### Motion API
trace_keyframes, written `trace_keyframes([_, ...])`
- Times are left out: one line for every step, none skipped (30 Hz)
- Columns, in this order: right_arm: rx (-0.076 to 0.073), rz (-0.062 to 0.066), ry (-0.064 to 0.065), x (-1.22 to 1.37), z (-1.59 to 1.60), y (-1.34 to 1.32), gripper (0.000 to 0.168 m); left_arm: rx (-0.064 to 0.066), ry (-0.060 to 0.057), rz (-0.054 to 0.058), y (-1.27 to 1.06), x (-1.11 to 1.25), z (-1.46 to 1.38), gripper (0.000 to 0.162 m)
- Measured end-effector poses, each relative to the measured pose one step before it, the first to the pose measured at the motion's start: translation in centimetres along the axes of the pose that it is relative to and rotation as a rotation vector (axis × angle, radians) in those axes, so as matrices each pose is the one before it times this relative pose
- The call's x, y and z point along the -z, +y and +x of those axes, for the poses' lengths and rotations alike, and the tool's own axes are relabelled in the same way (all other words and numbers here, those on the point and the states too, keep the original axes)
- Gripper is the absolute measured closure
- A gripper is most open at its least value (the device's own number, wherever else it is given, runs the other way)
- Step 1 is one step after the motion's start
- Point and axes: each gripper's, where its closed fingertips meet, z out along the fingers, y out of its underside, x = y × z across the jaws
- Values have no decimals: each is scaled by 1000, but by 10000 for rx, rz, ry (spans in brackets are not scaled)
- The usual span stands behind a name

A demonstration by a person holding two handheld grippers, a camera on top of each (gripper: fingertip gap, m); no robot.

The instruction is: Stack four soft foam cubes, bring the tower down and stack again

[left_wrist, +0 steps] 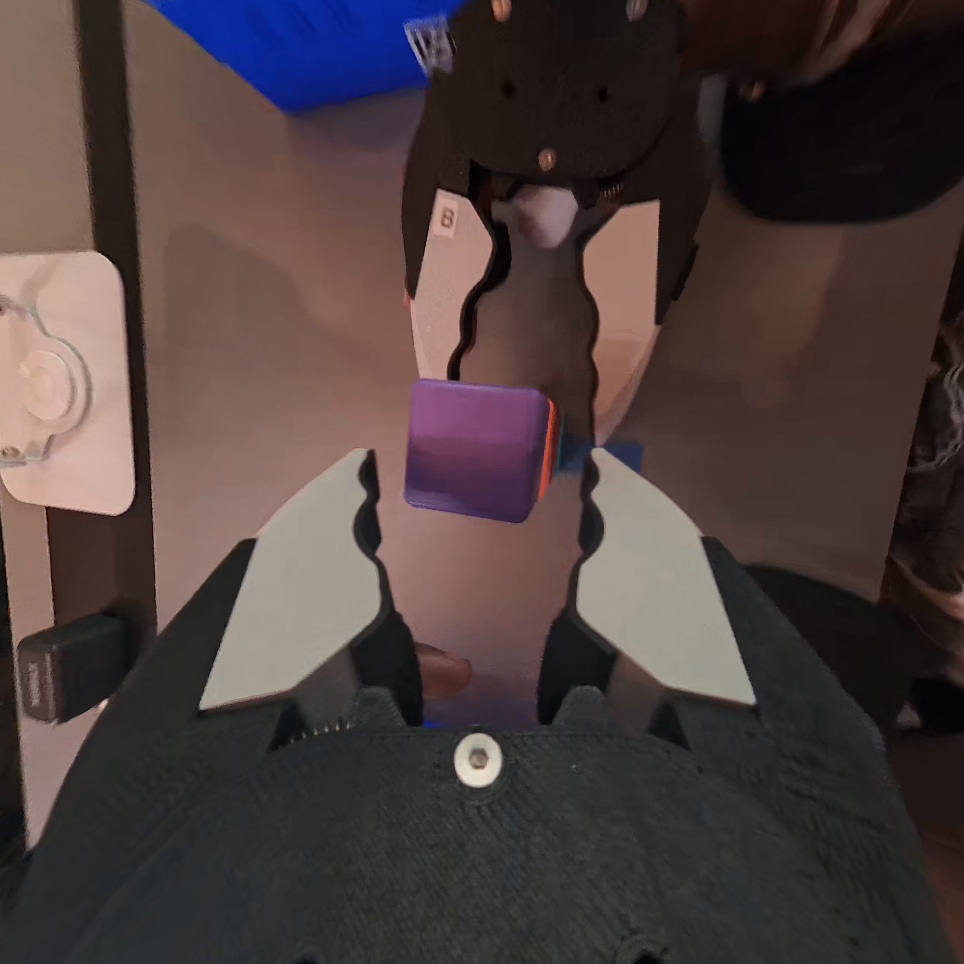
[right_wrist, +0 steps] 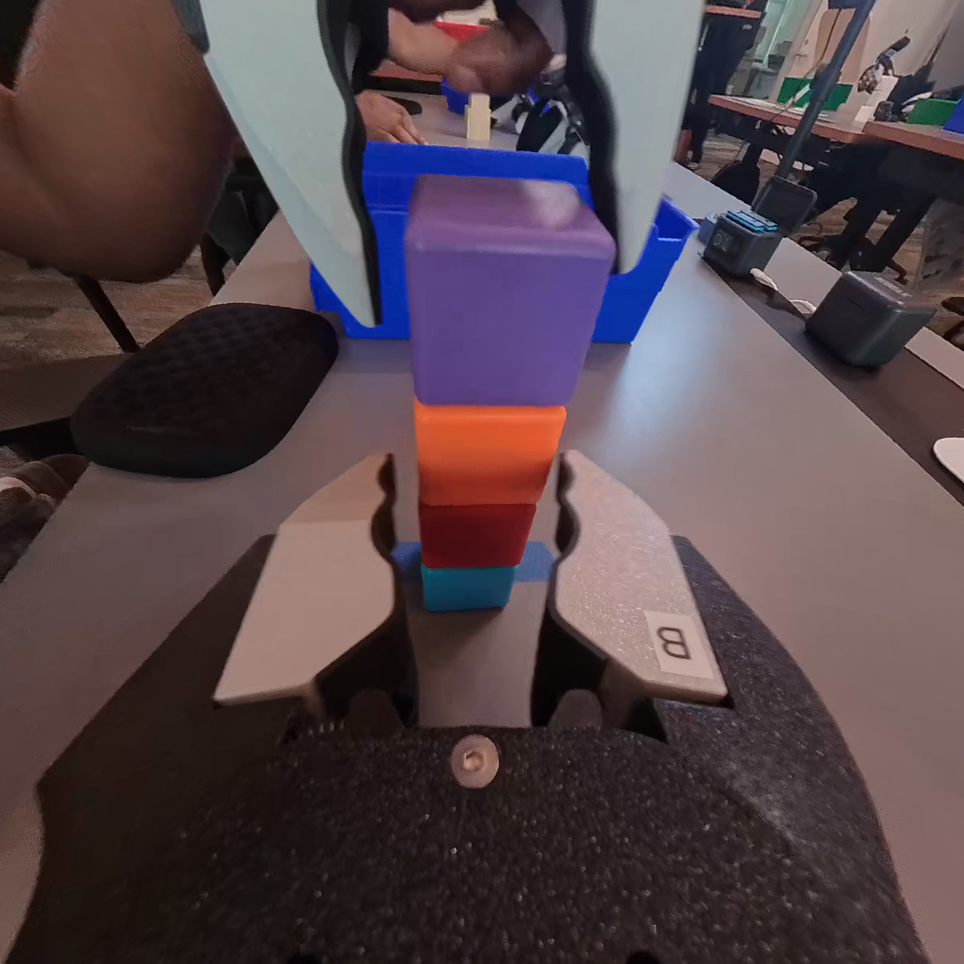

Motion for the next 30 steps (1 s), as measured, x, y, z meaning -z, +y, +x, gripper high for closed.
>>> trace_keyframes([-75,192,-16,330,-53,-523,96,215,-160,1080,-774,689,-133,78])
trace_keyframes([-86,288,23,422,17,-700,85,267,-144,1353,-1017,843,-82,72])
trace_keyframes([-47,328,60,473,80,-773,78,407,-162,1542,-1163,906,-82,65])
trace_keyframes([6,302,86,472,103,-756,74,425,-151,1486,-1082,882,-39,63])
trace_keyframes([37,253,90,431,103,-662,73,364,-186,1339,-810,751,-49,58])
trace_keyframes([17,226,64,345,47,-603,72,144,-172,1081,-448,598,-24,52])
trace_keyframes([-31,235,3,239,-59,-554,71,-113,-164,779,-97,503,-6,50])
trace_keyframes([-64,230,-36,127,-134,-514,68,36,-100,661,87,363,84,47])
trace_keyframes([-46,185,-44,45,-164,-408,65,98,188,432,341,175,430,46])
trace_keyframes([-3,120,-20,-12,-126,-288,63,129,172,276,421,-38,409,45])
trace_keyframes([38,39,1,-42,-90,-116,63,123,183,239,380,-174,419,45])
trace_keyframes([64,-30,-4,-58,-75,23,63,84,231,46,571,-253,451,42])
trace_keyframes([64,-88,-1,-75,-50,156,63,2,224,-152,792,-261,375,40])
trace_keyframes([49,-158,6,-55,-27,296,63,-55,180,-354,1033,-222,218,40])
trace_keyframes([43,-245,9,-58,4,424,63,-53,72,-457,1155,-155,-1,39])
trace_keyframes([56,-342,26,-55,49,589,62,6,-50,-505,1207,-131,-212,39])
trace_keyframes([80,-428,34,-66,57,699,62,34,-62,-573,1293,-133,-224,39])
trace_keyframes([94,-477,13,-103,23,785,62,5,-18,-607,1357,-151,-145,39])
trace_keyframes([84,-472,-18,-150,-51,757,62,4,-17,-495,1219,-204,-118,39])
trace_keyframes([68,-453,-47,-187,-115,713,62,28,-19,-370,1079,-260,-97,39])
trace_keyframes([66,-451,-56,-193,-135,706,62,26,46,-304,997,-272,12,39])
trace_keyframes([68,-443,-36,-181,-107,690,62,56,29,-233,877,-264,-27,39])
trace_keyframes([54,-418,-34,-145,-84,674,62,66,-19,-231,833,-273,-95,40])
trace_keyframes([21,-387,-59,-120,-109,632,62,18,13,-303,870,-263,-52,40])
trace_keyframes([-13,-357,-82,-123,-127,604,64,-12,104,-324,837,-267,103,40])
trace_keyframes([-38,-325,-72,-117,-101,573,66,1,73,-323,770,-263,80,40])
trace_keyframes([-47,-304,-48,-121,-38,549,66,-17,39,-325,684,-250,47,40])
trace_keyframes([-37,-297,-45,-118,-38,534,66,-29,81,-278,562,-233,123,40])
trace_keyframes([-18,-287,-48,-134,-56,518,66,-15,25,-240,481,-229,44,40])
trace_keyframes([-2,-271,-51,-143,-75,501,66,-15,-21,-240,471,-236,-31,40])
